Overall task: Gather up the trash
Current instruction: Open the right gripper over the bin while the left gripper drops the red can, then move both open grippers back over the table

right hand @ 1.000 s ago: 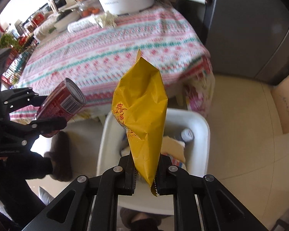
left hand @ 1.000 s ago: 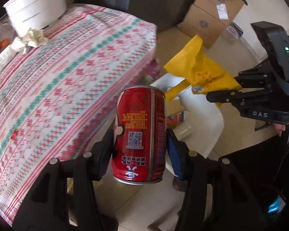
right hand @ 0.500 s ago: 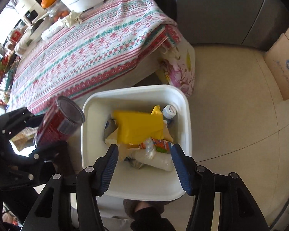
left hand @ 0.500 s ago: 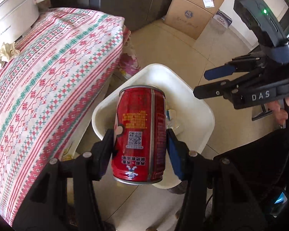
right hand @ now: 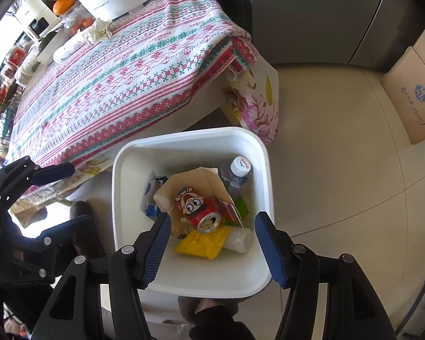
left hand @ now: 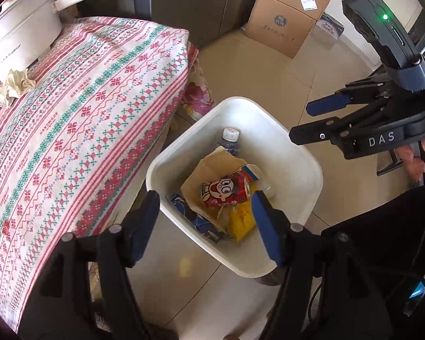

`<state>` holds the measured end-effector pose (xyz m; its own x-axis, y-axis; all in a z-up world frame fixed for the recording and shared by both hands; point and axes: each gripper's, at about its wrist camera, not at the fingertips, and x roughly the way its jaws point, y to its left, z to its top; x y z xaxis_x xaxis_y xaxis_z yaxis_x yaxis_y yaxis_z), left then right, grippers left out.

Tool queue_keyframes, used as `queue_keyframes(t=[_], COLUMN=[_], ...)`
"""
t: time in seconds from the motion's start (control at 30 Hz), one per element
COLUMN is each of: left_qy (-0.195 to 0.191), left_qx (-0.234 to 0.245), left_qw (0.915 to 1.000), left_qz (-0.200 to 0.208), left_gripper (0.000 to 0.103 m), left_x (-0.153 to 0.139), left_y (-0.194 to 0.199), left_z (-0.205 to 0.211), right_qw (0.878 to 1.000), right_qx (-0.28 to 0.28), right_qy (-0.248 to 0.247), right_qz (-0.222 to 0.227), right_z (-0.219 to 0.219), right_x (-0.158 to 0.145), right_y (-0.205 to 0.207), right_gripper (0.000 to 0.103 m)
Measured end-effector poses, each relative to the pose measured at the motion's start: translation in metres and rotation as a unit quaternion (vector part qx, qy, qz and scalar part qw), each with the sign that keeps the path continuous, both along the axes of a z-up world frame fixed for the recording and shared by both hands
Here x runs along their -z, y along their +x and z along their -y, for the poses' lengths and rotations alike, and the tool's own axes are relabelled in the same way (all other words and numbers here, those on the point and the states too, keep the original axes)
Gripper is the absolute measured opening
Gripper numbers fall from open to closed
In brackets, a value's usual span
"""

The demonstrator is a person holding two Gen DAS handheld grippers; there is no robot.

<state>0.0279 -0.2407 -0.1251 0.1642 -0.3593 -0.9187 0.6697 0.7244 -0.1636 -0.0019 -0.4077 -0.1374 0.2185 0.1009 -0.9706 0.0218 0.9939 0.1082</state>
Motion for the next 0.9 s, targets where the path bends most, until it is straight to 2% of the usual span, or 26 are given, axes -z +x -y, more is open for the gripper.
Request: queue_keyframes(t=[0.27, 0.5, 0.6, 0.9], left_qy=[0.0, 0.0, 0.002, 0.01], left_qx=[-0.032, -0.084, -0.114, -0.204], left_qw=[0.9994, 0.9962, 0.9932, 0.978], left_qz=[0.012, 0.02, 0.024, 0.042], left_gripper=[0.074, 0.078, 0.082, 0.083], left_x=[-0.008, -0.017, -0.02, -0.023], left_y=[0.011, 0.032, 0.042, 0.079], left_z=[-0.03, -0.07, -0.091, -0.159], right_qw=[1.0, 1.0, 0.999, 0.998], right_qx=[-0.004, -0.01, -0.013, -0.018], right_qy=[-0.006, -0.007, -0.006, -0.006], right_qz=[0.007, 0.022, 0.03, 0.064], right_z=[-0.01, -0.032, -0.043, -0.088], right_x=[-0.006, -0.017, -0.023, -0.039], right_y=[0.008, 0.023, 0.03, 0.066], right_gripper=[0.065, 0.069, 0.071, 0.077])
